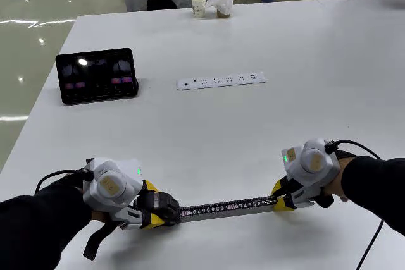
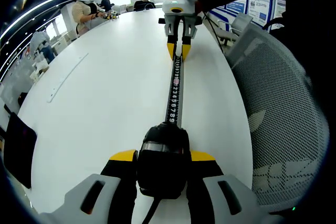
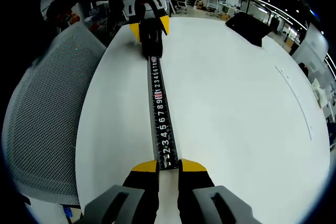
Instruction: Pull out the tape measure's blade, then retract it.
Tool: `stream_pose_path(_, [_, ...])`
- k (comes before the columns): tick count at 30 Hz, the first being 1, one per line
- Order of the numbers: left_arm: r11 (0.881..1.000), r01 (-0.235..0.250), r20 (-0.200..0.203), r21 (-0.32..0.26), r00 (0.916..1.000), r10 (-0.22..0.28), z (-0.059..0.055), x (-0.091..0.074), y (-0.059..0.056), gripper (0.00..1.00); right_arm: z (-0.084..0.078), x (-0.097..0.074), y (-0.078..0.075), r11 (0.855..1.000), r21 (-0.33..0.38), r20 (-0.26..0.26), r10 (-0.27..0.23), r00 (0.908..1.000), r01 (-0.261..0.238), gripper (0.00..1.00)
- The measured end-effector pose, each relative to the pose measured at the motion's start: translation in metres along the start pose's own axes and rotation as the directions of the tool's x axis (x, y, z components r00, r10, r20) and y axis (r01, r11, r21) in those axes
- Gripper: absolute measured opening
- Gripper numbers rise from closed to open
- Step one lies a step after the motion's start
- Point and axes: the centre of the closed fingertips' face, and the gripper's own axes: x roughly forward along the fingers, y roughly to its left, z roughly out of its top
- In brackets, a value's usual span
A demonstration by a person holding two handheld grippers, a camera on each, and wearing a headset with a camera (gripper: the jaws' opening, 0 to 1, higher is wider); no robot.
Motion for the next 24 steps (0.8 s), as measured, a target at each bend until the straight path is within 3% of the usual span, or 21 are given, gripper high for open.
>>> stream_pose_path(24, [1.000, -0.004, -0.001, -0.001, 1.0000, 0.004, 0.0009, -0.0007, -0.0010, 0.30, -0.0086, -0.0032, -0.0012, 1.000, 0.012, -0.008, -0.003, 1.0000, 0.003, 0.09])
